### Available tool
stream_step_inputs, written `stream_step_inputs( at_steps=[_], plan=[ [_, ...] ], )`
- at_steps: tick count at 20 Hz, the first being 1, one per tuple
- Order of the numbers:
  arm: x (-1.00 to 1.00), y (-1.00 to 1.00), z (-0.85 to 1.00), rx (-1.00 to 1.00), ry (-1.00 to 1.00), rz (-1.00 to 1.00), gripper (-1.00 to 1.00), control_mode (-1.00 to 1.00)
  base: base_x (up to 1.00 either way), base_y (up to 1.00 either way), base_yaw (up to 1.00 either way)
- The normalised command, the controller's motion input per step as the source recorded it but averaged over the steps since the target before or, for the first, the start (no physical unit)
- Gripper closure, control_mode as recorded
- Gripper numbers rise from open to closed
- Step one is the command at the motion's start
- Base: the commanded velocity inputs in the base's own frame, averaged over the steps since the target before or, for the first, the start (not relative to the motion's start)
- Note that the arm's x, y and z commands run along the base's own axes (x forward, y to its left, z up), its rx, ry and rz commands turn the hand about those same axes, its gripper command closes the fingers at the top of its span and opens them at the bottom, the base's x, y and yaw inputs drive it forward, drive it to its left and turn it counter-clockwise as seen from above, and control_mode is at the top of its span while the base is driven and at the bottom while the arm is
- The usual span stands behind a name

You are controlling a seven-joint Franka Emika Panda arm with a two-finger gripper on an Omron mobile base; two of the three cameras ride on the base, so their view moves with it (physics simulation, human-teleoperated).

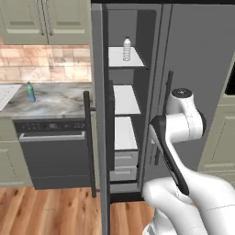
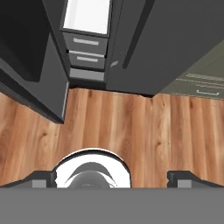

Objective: Take the bottled waters from the counter and place them in the freezer to freeze. Close the freezer door after placing the bottles.

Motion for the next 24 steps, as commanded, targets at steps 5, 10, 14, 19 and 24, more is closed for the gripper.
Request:
stream_step_inputs(
  at_steps=[5, 10, 14, 19, 24],
  plan=[
    [0.00, 0.00, 0.00, 0.00, 0.00, 0.00, -1.00, 1.00, -0.16, 0.49, 0.00],
    [0.00, 0.00, 0.00, 0.00, 0.00, 0.00, -1.00, 1.00, -0.01, 0.67, 0.00],
    [0.00, 0.00, 0.00, 0.00, 0.00, 0.00, -1.00, 1.00, 0.00, 0.76, 0.00],
    [0.00, 0.00, 0.00, 0.00, 0.00, 0.00, -1.00, 1.00, 0.00, 0.77, -0.06],
    [0.00, 0.00, 0.00, 0.00, 0.00, 0.00, -1.00, 1.00, 0.00, 0.64, -0.09]
  ],
)
